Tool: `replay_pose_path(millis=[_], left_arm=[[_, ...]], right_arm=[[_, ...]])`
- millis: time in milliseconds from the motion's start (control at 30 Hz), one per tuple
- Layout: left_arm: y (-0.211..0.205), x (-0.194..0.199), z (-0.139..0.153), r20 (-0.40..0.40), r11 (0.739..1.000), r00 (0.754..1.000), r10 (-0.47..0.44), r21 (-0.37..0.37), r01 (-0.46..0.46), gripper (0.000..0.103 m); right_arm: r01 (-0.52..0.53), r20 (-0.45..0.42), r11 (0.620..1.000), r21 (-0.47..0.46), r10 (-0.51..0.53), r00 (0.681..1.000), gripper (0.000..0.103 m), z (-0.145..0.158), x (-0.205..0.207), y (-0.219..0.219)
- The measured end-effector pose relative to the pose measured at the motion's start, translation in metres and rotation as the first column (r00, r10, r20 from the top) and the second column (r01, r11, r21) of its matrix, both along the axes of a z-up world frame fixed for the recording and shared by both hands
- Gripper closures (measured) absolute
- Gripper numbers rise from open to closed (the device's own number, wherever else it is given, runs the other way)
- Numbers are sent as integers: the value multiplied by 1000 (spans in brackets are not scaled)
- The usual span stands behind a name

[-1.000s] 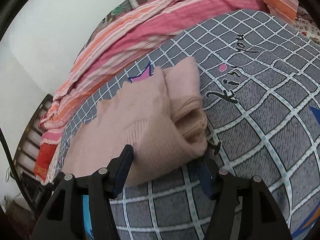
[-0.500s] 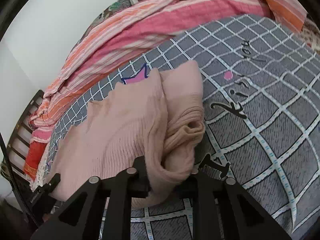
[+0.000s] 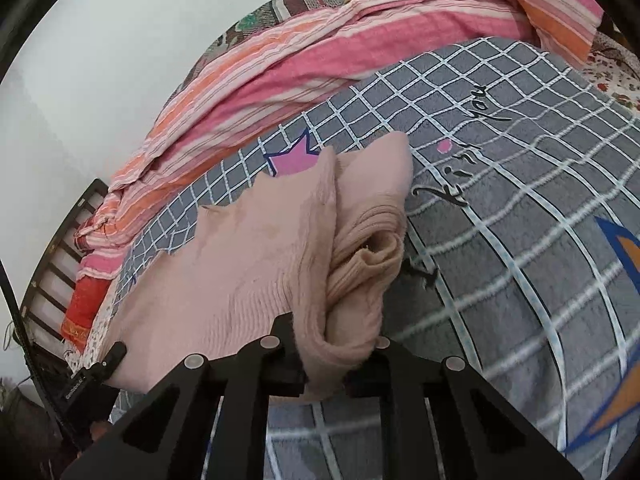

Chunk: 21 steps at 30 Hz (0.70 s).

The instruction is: Fold small clothes

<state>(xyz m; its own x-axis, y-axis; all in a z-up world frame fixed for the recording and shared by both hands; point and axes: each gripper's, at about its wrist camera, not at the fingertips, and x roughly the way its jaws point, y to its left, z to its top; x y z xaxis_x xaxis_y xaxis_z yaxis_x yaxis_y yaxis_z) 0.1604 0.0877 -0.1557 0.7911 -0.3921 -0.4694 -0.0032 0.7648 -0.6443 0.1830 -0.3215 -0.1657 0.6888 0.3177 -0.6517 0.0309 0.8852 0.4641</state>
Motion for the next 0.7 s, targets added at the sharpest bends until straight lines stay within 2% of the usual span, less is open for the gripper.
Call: replay_pose_path(millis=[233,367,467,533,600,700], left_arm=[[-8,-45,8,19,999,1000,-23,37,23,92],[-9,-49,6,-33,998,999,-32,57,33,90],[2,-50,6,-87,997,996,-18,68,24,80],[14,-58,11,-64,993,997,36,116,-28,67],[21,-63,17,-37,982,996,82,175,-74,58],[25,-61,27,-9,974,997,79,213,-75,57]], right_arm=[[-6,-9,1000,-11,6,1000,91,3,-42,-7],[-13,-41,998,-62,11,999,88,3,-50,-5],[-31,-45,993,-110,26,999,79,8,-55,-8],[-38,-27,983,-177,34,999,70,13,-61,-11],[-17,2,967,-253,18,1000,67,19,-64,-15],[16,38,957,-291,-5,999,67,27,-64,-23]])
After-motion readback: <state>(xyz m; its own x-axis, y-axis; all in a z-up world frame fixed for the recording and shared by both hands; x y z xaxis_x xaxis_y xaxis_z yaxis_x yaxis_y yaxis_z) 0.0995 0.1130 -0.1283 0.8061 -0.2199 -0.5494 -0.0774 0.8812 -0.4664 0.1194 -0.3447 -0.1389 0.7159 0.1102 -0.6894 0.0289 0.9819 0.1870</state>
